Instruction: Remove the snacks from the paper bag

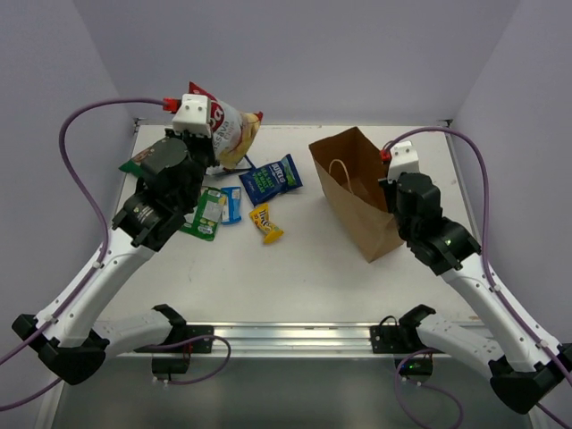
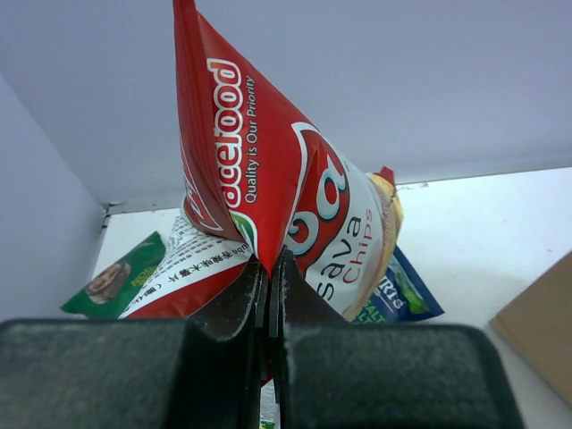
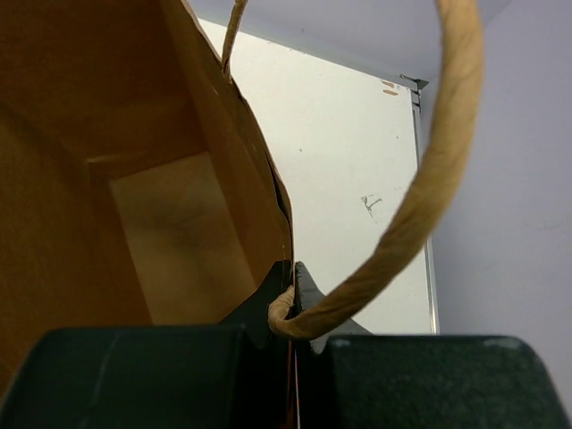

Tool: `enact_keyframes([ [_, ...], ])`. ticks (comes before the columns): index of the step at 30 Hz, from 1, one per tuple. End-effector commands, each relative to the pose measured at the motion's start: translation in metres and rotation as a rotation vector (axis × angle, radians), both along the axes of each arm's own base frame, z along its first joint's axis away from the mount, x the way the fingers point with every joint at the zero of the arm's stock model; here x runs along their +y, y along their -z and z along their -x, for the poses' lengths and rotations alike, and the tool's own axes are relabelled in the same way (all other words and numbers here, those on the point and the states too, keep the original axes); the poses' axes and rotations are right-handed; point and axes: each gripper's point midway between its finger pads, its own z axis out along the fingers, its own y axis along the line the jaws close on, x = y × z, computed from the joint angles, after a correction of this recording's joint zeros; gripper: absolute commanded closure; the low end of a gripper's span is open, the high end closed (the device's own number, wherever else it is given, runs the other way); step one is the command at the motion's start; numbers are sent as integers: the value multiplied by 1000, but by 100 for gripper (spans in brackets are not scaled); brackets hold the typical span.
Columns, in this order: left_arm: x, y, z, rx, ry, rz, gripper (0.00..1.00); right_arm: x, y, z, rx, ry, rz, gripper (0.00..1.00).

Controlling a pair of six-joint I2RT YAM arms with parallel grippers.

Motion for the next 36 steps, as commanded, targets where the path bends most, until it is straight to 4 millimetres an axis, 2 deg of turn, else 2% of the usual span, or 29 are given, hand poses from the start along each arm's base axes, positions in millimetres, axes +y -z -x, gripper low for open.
enact_keyframes([
  [1, -9, -23, 11, -47, 85, 120, 100, -7, -8, 2, -26, 39, -24, 100],
  [4, -29, 5, 10, 55, 164, 139, 100, -8, -10, 3, -31, 44, -32, 100],
  [7, -63, 36, 19, 151, 335, 171, 100, -13, -13, 4, -42, 70, -30, 100],
  [8, -87, 47, 30, 199, 469, 184, 100, -15, -14, 5, -46, 78, -29, 100],
  [10, -111, 73, 42, 308, 597, 205, 100, -21, -20, 6, -64, 100, -45, 100],
  [11, -130, 80, 58, 358, 719, 230, 100, -22, -22, 7, -69, 104, -52, 100],
  [12, -138, 95, 67, 415, 769, 247, 100, -23, -23, 7, -75, 106, -60, 100],
  [16, -175, 112, 105, 481, 906, 345, 100, -28, -25, 7, -82, 133, -85, 100],
  [17, -188, 115, 119, 505, 937, 370, 100, -29, -25, 7, -80, 137, -89, 100],
  [20, -213, 140, 135, 589, 1006, 421, 100, -32, -28, 7, -80, 154, -108, 100],
  [21, -217, 150, 136, 618, 1017, 422, 100, -32, -28, 7, -79, 156, -112, 100],
  [22, -223, 171, 133, 666, 1011, 413, 100, -33, -29, 8, -79, 158, -115, 100],
  [26, -236, 218, 131, 762, 1031, 359, 99, -32, -31, 10, -88, 146, -136, 100],
  [27, -240, 231, 126, 788, 1019, 339, 97, -32, -30, 10, -84, 143, -137, 100],
  [29, -241, 241, 109, 769, 975, 287, 95, -31, -30, 10, -82, 137, -140, 100],
  [30, -243, 249, 99, 790, 943, 258, 92, -31, -30, 10, -79, 138, -143, 100],
  [32, -240, 255, 79, 779, 900, 211, 73, -30, -30, 10, -77, 135, -145, 100],
  [33, -242, 255, 69, 782, 885, 202, 61, -28, -30, 10, -72, 126, -146, 100],
  [34, -238, 254, 58, 766, 869, 184, 40, -28, -31, 10, -75, 124, -148, 100],
  [36, -237, 244, 43, 745, 833, 156, 17, -29, -31, 10, -74, 126, -147, 100],
])
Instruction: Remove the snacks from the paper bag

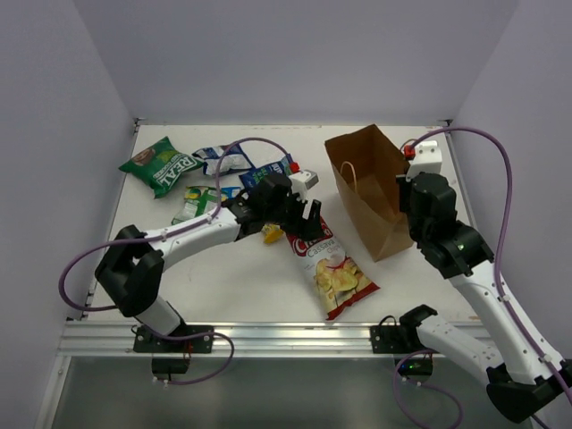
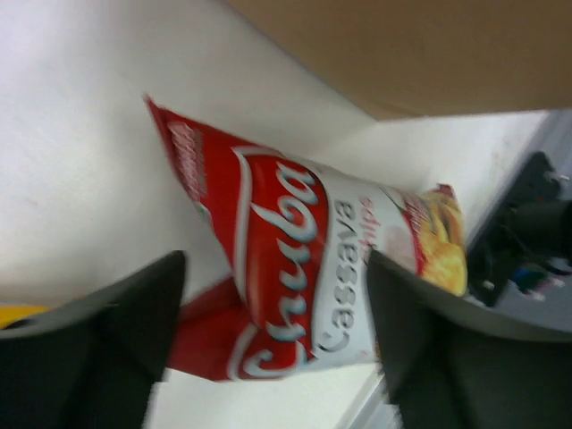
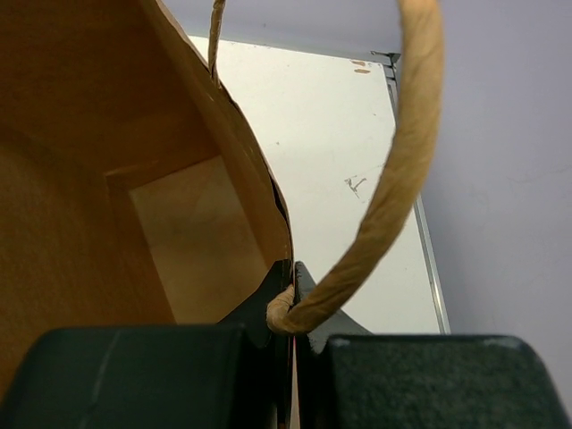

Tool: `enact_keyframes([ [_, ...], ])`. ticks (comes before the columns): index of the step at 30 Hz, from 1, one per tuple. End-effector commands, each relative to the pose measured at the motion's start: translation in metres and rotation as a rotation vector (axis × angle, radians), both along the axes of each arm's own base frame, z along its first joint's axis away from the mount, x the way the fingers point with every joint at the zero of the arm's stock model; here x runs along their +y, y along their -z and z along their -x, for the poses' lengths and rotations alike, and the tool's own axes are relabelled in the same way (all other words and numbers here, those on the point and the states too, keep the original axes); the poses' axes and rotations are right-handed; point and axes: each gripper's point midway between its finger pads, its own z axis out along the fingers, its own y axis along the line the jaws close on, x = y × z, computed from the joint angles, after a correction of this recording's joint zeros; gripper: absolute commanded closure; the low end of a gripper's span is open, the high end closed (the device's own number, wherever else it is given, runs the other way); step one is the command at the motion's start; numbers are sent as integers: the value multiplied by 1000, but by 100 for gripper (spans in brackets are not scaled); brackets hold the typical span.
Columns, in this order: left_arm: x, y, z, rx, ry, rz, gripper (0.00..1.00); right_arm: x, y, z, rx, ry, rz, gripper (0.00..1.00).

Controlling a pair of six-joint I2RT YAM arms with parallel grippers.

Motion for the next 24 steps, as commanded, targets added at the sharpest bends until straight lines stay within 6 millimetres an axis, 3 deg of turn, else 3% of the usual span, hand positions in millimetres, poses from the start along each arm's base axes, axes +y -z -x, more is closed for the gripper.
enact_keyframes([
  [1, 2, -49, -46, -180, -56, -4, 1, 0, -20, 1, -47, 2, -44, 100],
  [5, 12, -98, -62, -294, -107, -23, 0, 1, -20, -4, -41, 9, -87, 100],
  [6, 18, -120, -63, -327, -127, -16, 0, -2, -20, -6, -37, 23, -98, 100],
  [8, 34, -139, -70, -383, -199, -43, 0, -1, -23, -13, -32, 29, -120, 100],
  [10, 63, -160, -75, -451, -311, -95, 0, -8, -26, -22, -20, 66, -161, 100],
  [13, 108, -171, -77, -503, -454, -178, 0, -17, -35, -33, -14, 99, -247, 100],
  [14, 119, -166, -75, -501, -478, -202, 0, -11, -31, -41, 13, 73, -281, 100],
  [16, 145, -177, -70, -524, -538, -199, 0, -24, -38, -51, 2, 115, -368, 100],
  [17, 154, -170, -67, -519, -551, -215, 0, -26, -34, -59, 18, 122, -394, 100],
  [18, 164, -180, -61, -536, -572, -195, 0, -34, -35, -64, 19, 134, -455, 100],
  [20, 180, -173, -55, -537, -597, -219, 0, -39, -43, -72, 9, 136, -516, 100],
  [24, 208, -178, -36, -557, -641, -230, 0, -70, -40, -95, 0, 231, -637, 100],
])
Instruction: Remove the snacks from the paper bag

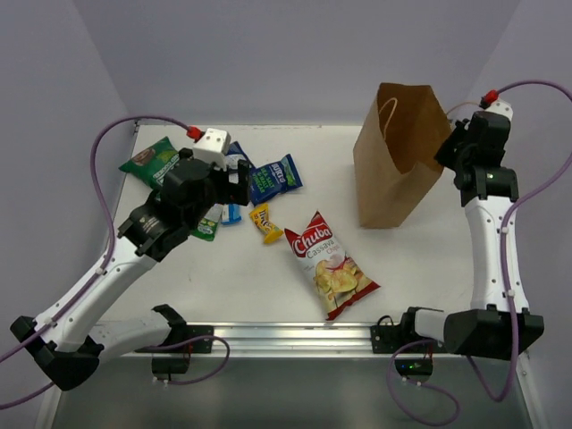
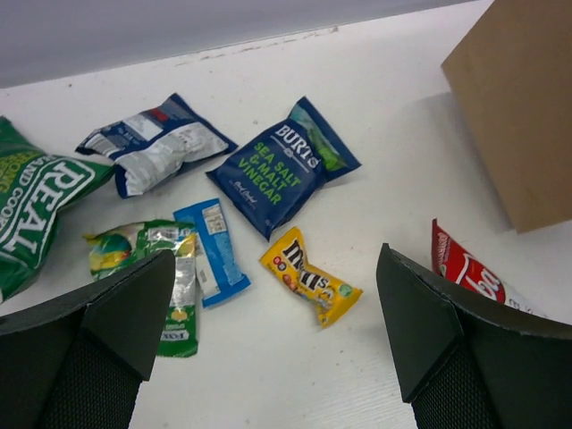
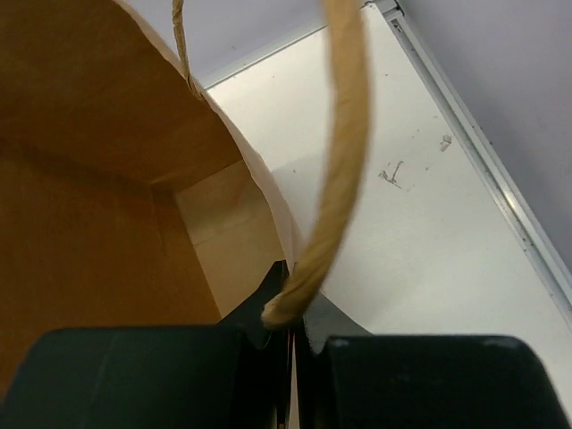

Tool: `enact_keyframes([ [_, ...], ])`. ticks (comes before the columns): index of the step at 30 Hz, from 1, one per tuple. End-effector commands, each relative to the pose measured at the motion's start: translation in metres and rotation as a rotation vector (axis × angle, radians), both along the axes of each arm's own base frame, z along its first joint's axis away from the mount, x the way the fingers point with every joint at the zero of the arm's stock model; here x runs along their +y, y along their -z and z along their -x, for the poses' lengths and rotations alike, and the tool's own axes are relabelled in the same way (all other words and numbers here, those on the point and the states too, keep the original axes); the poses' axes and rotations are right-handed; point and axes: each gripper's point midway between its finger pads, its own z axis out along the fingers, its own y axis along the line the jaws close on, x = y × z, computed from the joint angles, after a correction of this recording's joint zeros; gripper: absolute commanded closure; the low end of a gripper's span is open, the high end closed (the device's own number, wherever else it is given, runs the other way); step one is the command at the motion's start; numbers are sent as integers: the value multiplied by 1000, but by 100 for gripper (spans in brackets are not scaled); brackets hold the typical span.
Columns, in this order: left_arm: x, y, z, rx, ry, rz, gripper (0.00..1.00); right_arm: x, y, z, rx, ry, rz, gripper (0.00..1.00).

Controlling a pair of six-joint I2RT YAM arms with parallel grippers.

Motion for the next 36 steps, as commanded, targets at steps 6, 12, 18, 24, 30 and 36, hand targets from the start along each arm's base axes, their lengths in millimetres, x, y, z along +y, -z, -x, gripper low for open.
enact_keyframes([
  [6, 57, -1, 32, -27, -125, -59, 0, -21, -13, -30, -98, 94, -162, 100],
  [12, 77, -5, 47, -41, -164, -62, 0, -28, 5, -38, -50, 108, -128, 93],
  [18, 84, -9, 52, -41, -176, -63, 0, -27, 24, -40, -3, 94, -133, 82],
  [24, 86, -16, 54, -53, -182, -57, 0, -19, 8, -35, -49, 28, -114, 54],
  [30, 86, -23, 53, -61, -179, -56, 0, -12, -16, -17, -98, -13, -90, 29],
  [36, 84, -29, 53, -66, -171, -52, 0, -8, -44, 12, -136, -21, -69, 1],
])
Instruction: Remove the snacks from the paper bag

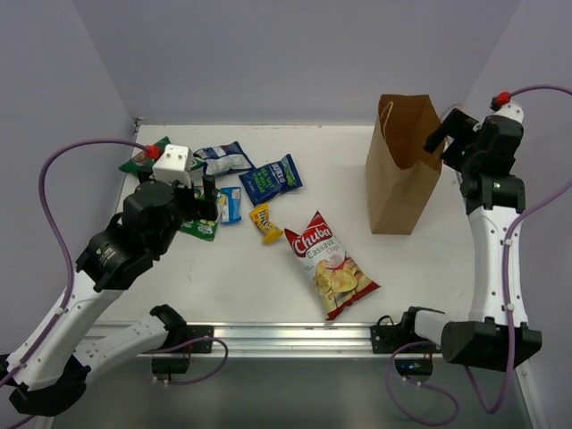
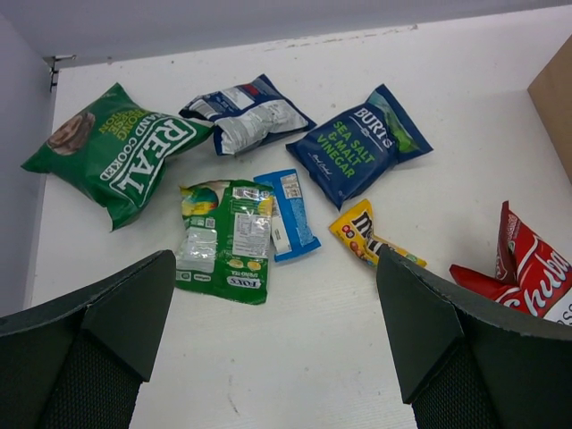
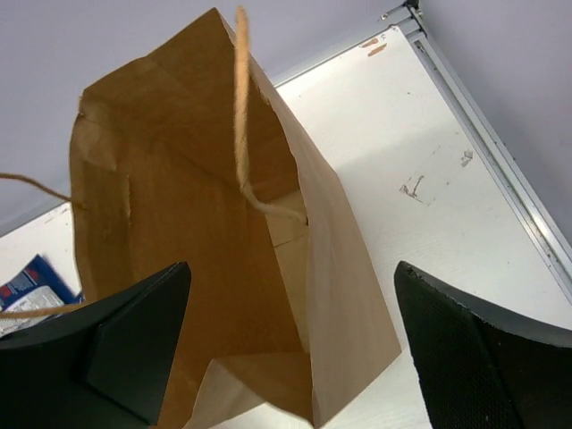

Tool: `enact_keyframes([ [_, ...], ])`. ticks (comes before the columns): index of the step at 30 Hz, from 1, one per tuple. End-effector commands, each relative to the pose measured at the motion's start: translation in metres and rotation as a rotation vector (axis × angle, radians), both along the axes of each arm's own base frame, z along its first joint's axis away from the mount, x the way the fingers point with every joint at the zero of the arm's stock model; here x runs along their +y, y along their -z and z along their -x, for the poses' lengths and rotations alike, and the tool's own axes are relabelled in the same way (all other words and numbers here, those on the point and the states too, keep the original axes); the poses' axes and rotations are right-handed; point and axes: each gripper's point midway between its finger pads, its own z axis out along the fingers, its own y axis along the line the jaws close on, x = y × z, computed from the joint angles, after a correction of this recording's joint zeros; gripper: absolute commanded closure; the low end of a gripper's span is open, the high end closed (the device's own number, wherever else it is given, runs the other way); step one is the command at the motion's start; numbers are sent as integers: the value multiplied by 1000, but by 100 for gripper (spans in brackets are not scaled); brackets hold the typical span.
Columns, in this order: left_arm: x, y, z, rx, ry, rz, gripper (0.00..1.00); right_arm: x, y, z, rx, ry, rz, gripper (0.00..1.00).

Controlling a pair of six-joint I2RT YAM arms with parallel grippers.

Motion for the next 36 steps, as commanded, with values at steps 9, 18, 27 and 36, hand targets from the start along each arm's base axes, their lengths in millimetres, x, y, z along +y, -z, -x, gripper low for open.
enact_keyframes([
  [9, 14, -50, 1, -76, -50, 24, 0, 16, -140, 115, -376, -3, 116, 1],
  [18, 57, -115, 27, -214, -180, 124, 0, 39, -195, 203, -640, -67, 251, 1],
  [27, 77, -141, 57, -318, -127, 128, 0, 47, -195, 256, -794, -130, 287, 1],
  [36, 90, -132, 77, -336, -121, 160, 0, 45, -193, 284, -894, -164, 311, 1],
])
